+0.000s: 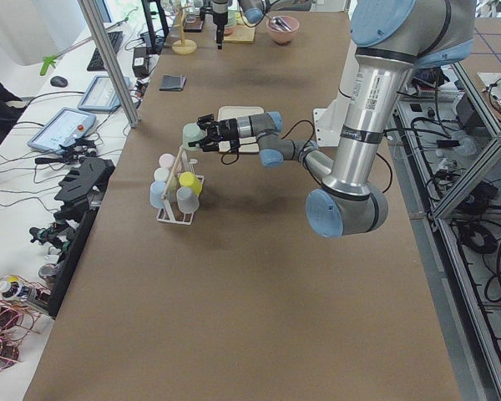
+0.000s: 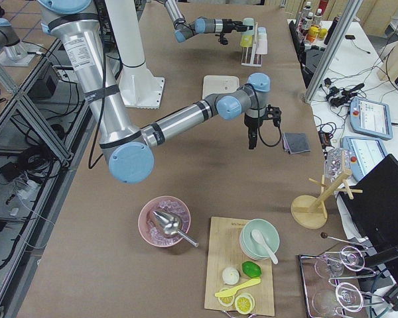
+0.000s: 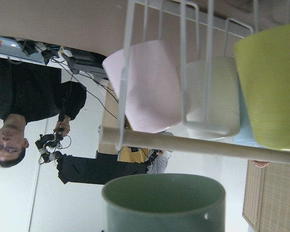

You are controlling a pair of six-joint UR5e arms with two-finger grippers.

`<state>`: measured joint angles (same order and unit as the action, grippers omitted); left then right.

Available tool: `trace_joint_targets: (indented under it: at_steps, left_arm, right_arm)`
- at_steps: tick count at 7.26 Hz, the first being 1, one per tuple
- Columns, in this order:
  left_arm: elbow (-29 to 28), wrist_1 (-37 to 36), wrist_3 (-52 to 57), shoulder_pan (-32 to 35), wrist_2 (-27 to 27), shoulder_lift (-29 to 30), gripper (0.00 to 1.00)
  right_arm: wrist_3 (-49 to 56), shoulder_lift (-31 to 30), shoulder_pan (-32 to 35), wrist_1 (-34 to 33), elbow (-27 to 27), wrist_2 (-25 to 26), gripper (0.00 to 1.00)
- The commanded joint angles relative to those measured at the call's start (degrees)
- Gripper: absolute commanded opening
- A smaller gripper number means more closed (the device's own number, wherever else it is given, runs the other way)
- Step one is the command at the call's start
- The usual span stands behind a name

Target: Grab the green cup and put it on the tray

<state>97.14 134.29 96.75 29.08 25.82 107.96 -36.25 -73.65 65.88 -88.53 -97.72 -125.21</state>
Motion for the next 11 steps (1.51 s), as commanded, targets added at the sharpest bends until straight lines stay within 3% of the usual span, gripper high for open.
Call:
trace_joint_targets:
  at_steps: [1, 3, 4, 6, 7, 8, 9, 11]
  left_arm:
    - [2.6, 2.7, -13.7, 0.4, 10.5, 2.3, 0.00]
    - [0.3, 2.3, -41.1, 1.5, 27.3, 6.7, 0.00]
    - [-1.6, 2.0, -58.3, 2.6, 39.2, 9.2, 0.00]
    - [-7.0, 4.0, -83.8, 3.3, 55.5, 15.7, 0.00]
    - [-13.5, 12.4, -94.4, 3.2, 60.3, 18.7, 0.00]
    - [-23.0, 25.4, -102.1, 3.0, 60.9, 21.4, 0.00]
    - [-26.4, 32.9, -107.2, 2.6, 62.4, 22.0, 0.00]
    - [-26.5, 40.2, -113.9, 0.4, 62.7, 21.9, 0.00]
  right_arm:
    - [8.7, -11.6, 8.7, -0.4, -5.4, -2.1, 1.00]
    - [19.6, -20.6, 17.1, -0.7, -7.2, -3.0, 1.00]
    - [24.4, -24.0, 19.9, -0.7, -7.1, -3.5, 1.00]
    - [30.1, -26.9, 22.4, -0.9, -6.2, -3.6, 1.00]
    - [31.7, -27.7, 23.5, -0.9, -5.9, -3.6, 1.00]
    - [32.6, -28.0, 24.6, -0.9, -5.1, -3.6, 1.00]
    - [33.3, -28.3, 24.7, -0.9, -4.9, -3.6, 1.00]
    - [33.4, -28.2, 24.7, -0.8, -4.9, -3.6, 1.00]
